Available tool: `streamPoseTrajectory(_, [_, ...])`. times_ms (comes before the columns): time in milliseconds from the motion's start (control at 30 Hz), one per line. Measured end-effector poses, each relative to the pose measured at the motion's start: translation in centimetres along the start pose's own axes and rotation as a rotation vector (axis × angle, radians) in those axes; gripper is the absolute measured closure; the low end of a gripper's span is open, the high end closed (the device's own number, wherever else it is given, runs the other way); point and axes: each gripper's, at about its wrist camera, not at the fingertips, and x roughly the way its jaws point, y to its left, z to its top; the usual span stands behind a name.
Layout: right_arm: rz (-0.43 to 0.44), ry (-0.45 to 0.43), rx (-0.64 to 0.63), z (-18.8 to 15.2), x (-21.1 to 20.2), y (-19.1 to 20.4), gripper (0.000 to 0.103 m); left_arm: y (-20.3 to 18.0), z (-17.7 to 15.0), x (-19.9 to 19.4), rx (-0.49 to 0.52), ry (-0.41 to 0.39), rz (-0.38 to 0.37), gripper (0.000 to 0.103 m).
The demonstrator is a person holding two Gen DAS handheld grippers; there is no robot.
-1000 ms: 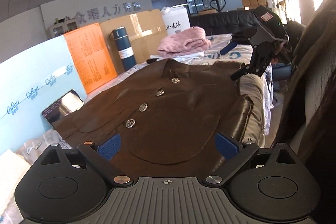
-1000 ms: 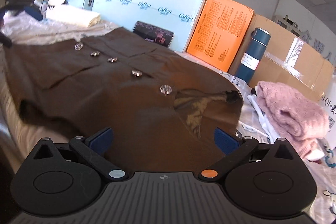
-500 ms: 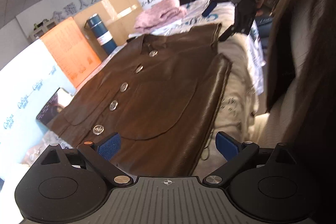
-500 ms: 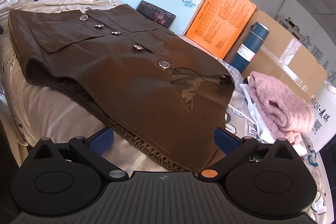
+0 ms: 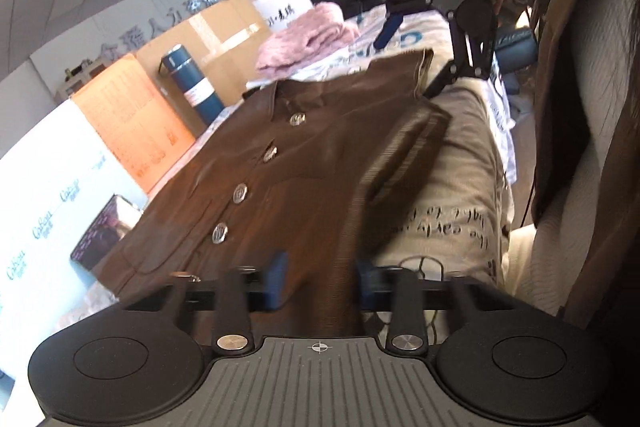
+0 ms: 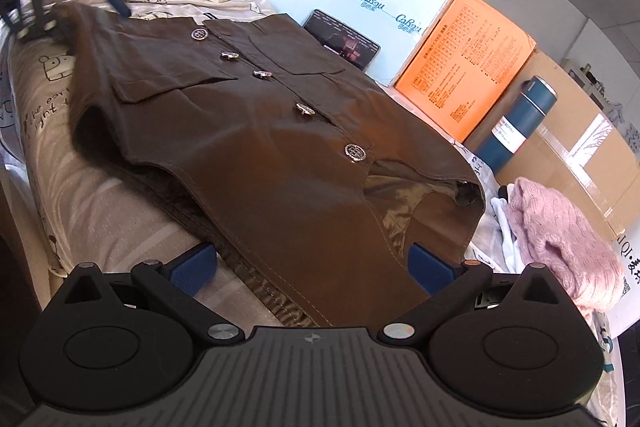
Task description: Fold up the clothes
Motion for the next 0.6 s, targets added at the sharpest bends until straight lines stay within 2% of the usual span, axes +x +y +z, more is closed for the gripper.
streamPoseTrajectory(167, [0.072,-0.039,0.0,0.2,-0.3,0.1,0.0,2.0,-0.3,0.2,-0.095,-0.071,0.041,0.075])
streamPoseTrajectory(300, [0.085,-0.035,0.003,0.7,0.4,0.3,0.0,2.6,-0.3,0.5,-0.115,-0.066,0.017,0.073])
streamPoseTrajectory(400, [0.066,-0.025,0.006,1.4,1.3,0.2,0.0,2.3,-0.5,0.4,-0.1,-0.027,-0.007,0.069])
streamPoseTrajectory(433, [0.038,-0.024,0.01,1.7,1.6,0.0,0.0,2.2,-0.6,0.5,-0.095,-0.013,-0.014,0.066])
streamPoseTrajectory(500, [-0.016,-0.031,0.027,2.2,2.3,-0.5,0.0,1.8,-1.2,0.6,-0.095,0.029,-0.008,0.046])
streamPoseTrajectory(600, [-0.062,-0.066,0.054,2.4,2.9,-1.1,0.0,1.3,-2.1,0.8,-0.117,0.052,0.02,0.044])
